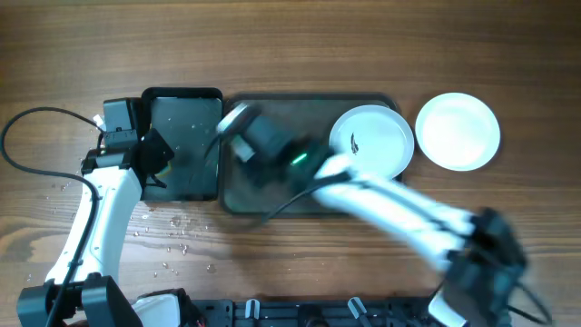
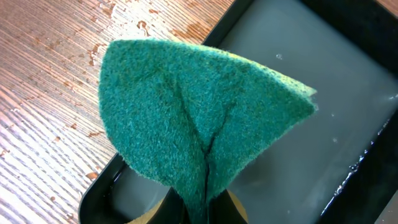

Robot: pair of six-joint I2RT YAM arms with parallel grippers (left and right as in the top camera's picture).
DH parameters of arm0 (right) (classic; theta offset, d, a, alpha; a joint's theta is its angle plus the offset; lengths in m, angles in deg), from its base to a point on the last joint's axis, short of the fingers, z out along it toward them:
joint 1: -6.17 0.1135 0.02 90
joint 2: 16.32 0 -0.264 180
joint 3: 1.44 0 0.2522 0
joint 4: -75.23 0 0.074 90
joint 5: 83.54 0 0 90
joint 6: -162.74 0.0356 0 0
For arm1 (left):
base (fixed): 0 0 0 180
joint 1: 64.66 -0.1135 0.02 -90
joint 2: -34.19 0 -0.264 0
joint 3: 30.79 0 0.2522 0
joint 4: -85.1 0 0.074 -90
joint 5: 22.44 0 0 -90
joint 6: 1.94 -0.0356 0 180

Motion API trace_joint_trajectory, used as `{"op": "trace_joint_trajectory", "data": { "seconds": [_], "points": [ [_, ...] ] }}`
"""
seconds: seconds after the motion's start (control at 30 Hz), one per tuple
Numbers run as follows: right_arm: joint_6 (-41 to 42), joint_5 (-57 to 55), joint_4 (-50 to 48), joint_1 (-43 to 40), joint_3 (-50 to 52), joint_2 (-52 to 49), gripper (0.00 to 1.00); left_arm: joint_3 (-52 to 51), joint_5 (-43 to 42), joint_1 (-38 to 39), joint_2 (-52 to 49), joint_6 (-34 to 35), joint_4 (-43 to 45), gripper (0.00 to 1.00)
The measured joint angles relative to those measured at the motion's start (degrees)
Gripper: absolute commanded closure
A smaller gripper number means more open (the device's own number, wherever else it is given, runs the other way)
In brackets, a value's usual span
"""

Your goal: Clean dirty plates on tray and stack at the side

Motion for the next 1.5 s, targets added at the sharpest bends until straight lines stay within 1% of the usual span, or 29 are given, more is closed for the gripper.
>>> {"op": "trace_joint_trajectory", "data": {
  "seconds": [0.07, 0.13, 0.17, 0.27, 0.33, 0.43, 0.47, 0.6, 0.73, 0.83, 0.93, 1.0, 1.33, 1.37, 1.4, 1.5],
  "points": [
    [1.62, -0.72, 5.31, -7.91, -0.5, 4.09, 0.64, 0.0, -0.07, 0.0, 0.0, 0.0, 0.0, 0.96],
    [2.84, -1.14, 11.82, -15.39, -0.63, 6.27, 0.52, 0.0, -0.07, 0.0, 0.0, 0.0, 0.0, 0.96],
    [3.43, -1.2, 14.25, -19.02, -0.72, 6.51, 0.51, 0.0, -0.13, 0.0, 0.0, 0.0, 0.0, 0.96],
    [4.68, -1.25, 20.31, -28.87, -0.57, 6.58, 0.51, 0.0, -1.57, 0.0, 0.0, -0.42, 0.57, 0.96],
    [5.95, -1.22, 22.82, -35.69, 0.0, 6.6, 0.55, 0.0, -3.52, 0.0, 0.0, -1.01, 1.29, 0.96],
    [7.21, -1.07, 23.63, -42.14, 2.12, 6.6, 0.61, 0.0, -4.76, 0.0, 0.0, -1.55, 1.29, 0.96],
    [7.5, -1.03, 23.28, -43.65, 3.15, 6.6, 0.62, 0.0, -4.98, 0.0, 0.0, -1.75, 1.29, 0.96],
    [7.87, -1.31, 18.88, -44.78, 7.28, 6.58, 0.62, 0.0, -5.46, 0.0, 0.0, -1.77, 1.29, 0.96],
    [8.02, -2.71, 11.87, -44.78, 12.48, 6.58, 0.71, 0.0, -5.88, 0.0, 0.0, -1.77, 1.27, 0.96],
    [8.33, -3.17, 9.18, -44.76, 15.15, 6.58, 0.76, 0.0, -5.9, 0.0, 0.0, -1.77, 1.29, 0.96],
    [8.37, -3.41, 5.14, -44.76, 17.11, 6.6, 0.78, 0.0, -5.92, 0.0, 0.0, -1.77, 1.27, 0.96],
    [8.35, -3.43, 3.28, -44.76, 18.62, 6.6, 0.83, 0.0, -5.9, 0.0, 0.0, -1.77, 1.27, 0.96],
    [8.5, -3.39, -4.94, -44.76, 25.62, 6.58, 0.83, 0.0, -5.95, 0.0, 0.0, -1.77, 1.29, 0.96],
    [8.5, -3.37, -5.9, -44.76, 26.32, 6.58, 0.85, 0.0, -5.99, 0.0, 0.0, -1.77, 1.29, 0.95],
    [8.5, -3.34, -6.51, -44.76, 26.91, 6.58, 0.89, 0.0, -6.05, 0.0, 0.0, -1.77, 1.31, 0.96],
    [8.55, -3.06, -8.07, -44.76, 28.44, 6.58, 0.92, 0.0, -6.08, 0.0, 0.0, -1.77, 1.29, 0.96]
  ]
}}
